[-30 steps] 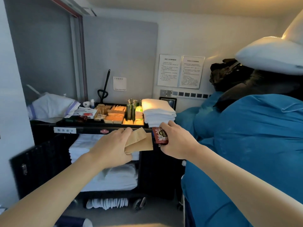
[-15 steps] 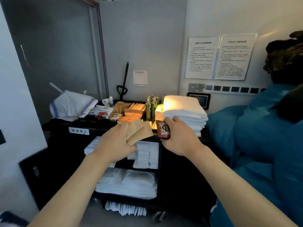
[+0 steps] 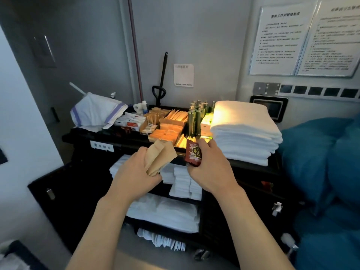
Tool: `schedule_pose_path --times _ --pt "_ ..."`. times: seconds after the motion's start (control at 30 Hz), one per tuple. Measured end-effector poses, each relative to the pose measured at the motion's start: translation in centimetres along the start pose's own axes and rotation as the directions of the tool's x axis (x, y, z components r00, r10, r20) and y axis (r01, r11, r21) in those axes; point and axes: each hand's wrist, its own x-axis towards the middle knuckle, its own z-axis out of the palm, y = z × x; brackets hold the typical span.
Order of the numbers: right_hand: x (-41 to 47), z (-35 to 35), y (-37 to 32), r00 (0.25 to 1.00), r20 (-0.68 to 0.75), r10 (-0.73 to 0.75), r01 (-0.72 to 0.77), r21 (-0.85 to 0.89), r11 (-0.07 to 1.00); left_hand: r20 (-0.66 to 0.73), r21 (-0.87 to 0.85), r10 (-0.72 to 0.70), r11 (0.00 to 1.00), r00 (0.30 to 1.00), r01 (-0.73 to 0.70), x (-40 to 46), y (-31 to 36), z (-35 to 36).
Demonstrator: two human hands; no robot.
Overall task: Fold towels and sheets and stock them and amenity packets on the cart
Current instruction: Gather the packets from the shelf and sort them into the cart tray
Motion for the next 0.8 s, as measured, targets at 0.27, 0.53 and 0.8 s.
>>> schedule_pose_path --times 0.27,0.53,0.8 --pt "7.3 6.2 1.8 0.997 0.076 0.025 -0.022 -0.039 0.999 -0.026 -0.106 -0.040 0.994 0.999 0.037 8.1 -6.5 2.4" --pt "19.0 15.4 -0.8 0.986 0.169 -0.011 0.021 -0.057 0.998 0.003 -0.181 -0.114 0.977 0.993 0.113 18.4 -17.3 2.6" --pt "27.0 24.9 -0.9 0.968 0.248 -0.022 0.035 -0.047 0.998 0.047 -0.184 -0.262 0.946 0.964 0.266 25.3 -27.2 4.7"
